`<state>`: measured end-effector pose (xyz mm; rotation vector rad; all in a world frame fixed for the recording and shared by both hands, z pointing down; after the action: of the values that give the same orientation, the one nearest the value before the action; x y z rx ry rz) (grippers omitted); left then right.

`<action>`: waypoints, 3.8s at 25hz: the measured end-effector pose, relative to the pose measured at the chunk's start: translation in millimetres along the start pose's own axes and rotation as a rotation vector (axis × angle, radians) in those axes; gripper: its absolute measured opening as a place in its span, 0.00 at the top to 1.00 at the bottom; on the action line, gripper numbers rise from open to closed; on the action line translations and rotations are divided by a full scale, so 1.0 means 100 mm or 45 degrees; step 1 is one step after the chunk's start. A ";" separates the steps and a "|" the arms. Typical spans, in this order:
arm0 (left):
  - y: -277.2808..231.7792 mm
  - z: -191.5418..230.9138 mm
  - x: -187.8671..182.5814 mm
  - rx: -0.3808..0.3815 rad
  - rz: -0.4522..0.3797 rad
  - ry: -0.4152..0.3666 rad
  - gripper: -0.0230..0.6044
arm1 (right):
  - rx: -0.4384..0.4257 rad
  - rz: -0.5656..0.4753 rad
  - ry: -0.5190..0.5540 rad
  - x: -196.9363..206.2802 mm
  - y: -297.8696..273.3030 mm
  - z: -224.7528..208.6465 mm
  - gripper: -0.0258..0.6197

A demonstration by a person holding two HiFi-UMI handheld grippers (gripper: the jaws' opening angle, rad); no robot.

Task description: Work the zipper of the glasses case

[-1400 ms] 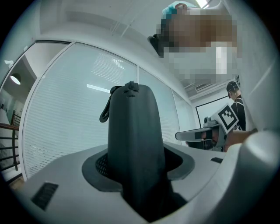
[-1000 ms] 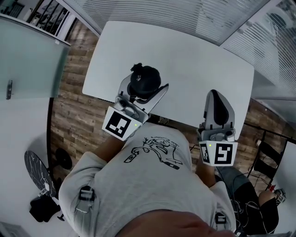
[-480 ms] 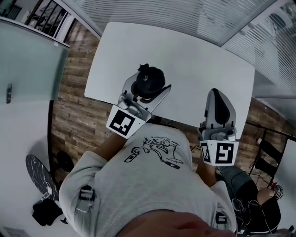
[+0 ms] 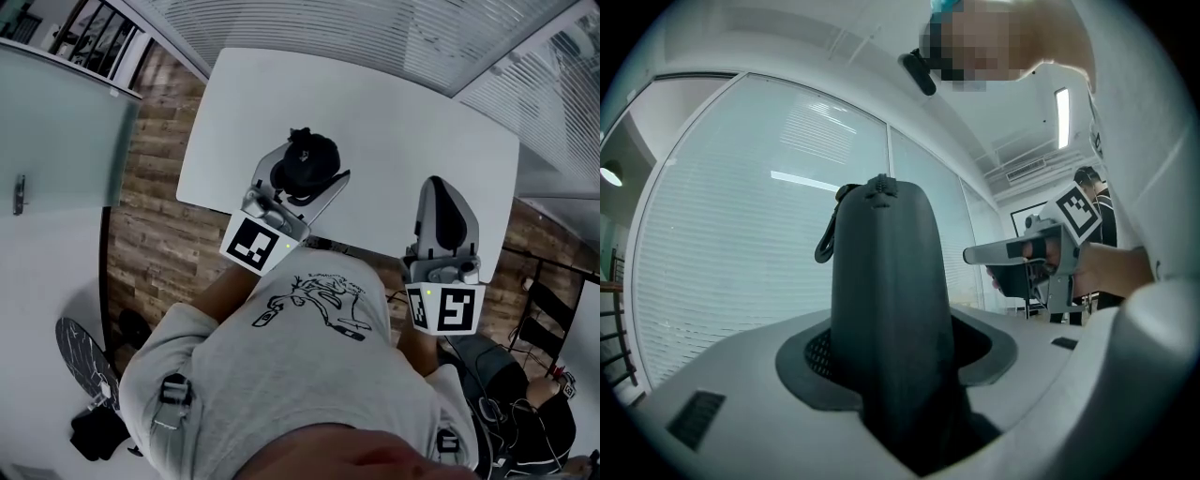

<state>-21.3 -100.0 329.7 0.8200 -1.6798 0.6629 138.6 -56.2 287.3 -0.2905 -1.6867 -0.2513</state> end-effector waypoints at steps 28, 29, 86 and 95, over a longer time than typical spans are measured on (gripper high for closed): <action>-0.12 -0.35 0.34 0.194 0.105 -0.459 0.56 | -0.437 0.067 -0.239 0.05 -0.11 0.72 0.82; -0.11 -0.35 0.34 0.198 0.100 -0.474 0.56 | -0.449 0.074 -0.248 0.06 -0.12 0.74 0.82; -0.18 -0.33 0.33 0.334 -0.038 -0.564 0.57 | -0.486 0.203 -0.211 0.28 -0.27 0.56 0.95; -0.07 -0.39 0.09 0.447 -0.178 -0.479 0.56 | -0.506 0.206 -0.231 0.22 -0.21 0.62 0.95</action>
<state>6.0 -75.8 348.1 1.3684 -1.8422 0.7510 70.9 -54.2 301.2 -0.7615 -1.7728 -0.4507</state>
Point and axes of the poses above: the fingertips, and each gripper's own axes: y backward along the fingers, z to its left, x out of its underside, the point moved 3 cm from there along y, backward along the fingers, and after that the axes turned 10 degrees about -y, right-handed, at the moved point
